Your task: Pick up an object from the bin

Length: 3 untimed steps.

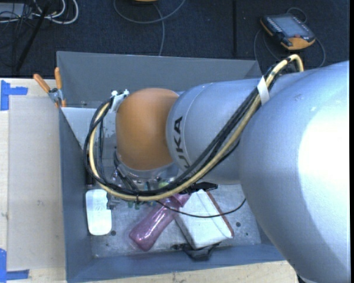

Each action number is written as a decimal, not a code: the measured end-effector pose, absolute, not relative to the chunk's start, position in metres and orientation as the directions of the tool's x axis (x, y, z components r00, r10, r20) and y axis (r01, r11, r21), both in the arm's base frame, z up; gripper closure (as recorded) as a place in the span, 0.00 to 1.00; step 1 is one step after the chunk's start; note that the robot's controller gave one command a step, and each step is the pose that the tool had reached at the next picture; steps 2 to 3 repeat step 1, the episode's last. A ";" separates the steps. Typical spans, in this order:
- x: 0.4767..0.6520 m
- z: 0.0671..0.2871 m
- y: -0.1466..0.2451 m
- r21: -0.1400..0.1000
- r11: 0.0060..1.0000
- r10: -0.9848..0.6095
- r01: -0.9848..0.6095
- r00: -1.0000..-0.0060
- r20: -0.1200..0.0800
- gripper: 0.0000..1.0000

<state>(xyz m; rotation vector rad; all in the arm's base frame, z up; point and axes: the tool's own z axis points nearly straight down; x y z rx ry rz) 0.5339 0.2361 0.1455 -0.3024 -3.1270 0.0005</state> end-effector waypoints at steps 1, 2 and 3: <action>0.545 0.149 0.232 0.000 0.977 0.215 0.215 -0.977 0.000 1.00; 0.545 0.149 0.232 0.000 0.977 0.215 0.215 -0.977 0.000 1.00; 0.545 0.149 0.232 0.000 0.977 0.215 0.215 -0.977 0.000 1.00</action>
Offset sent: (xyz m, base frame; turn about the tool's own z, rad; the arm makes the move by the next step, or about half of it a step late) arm -0.0057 -0.0015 0.0032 0.0302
